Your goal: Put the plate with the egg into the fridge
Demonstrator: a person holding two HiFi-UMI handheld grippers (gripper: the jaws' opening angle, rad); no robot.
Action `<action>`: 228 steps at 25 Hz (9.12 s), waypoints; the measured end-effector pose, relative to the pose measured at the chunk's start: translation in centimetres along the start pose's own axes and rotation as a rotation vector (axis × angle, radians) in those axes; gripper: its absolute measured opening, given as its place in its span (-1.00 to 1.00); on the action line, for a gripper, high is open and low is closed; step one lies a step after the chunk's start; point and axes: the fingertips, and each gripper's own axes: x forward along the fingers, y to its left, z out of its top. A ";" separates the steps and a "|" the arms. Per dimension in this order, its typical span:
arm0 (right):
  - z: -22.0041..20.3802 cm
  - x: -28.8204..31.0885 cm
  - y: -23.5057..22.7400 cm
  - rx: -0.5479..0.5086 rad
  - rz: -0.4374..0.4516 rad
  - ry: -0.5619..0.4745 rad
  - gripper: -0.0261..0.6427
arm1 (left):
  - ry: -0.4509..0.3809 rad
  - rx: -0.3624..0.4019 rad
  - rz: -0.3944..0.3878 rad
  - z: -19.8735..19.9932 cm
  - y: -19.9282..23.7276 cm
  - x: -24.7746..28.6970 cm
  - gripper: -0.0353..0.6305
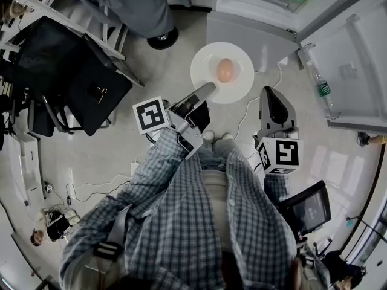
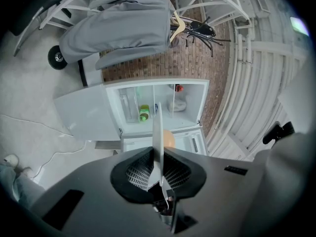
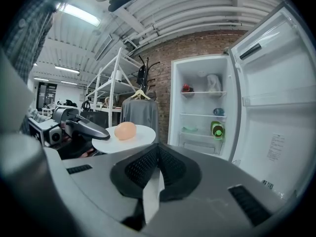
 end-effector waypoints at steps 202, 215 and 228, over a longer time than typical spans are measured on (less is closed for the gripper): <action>10.9 41.6 -31.3 -1.200 0.021 0.005 -0.64 | -0.056 -0.065 0.057 29.2 0.9 53.3 -0.78; 10.9 42.6 -31.3 -1.372 -0.029 0.041 -0.86 | -0.060 -0.083 0.054 29.3 0.9 53.2 -0.78; 11.2 42.9 -31.7 -1.367 -0.053 0.070 -0.86 | -0.062 -0.024 0.028 29.4 0.2 53.4 -0.78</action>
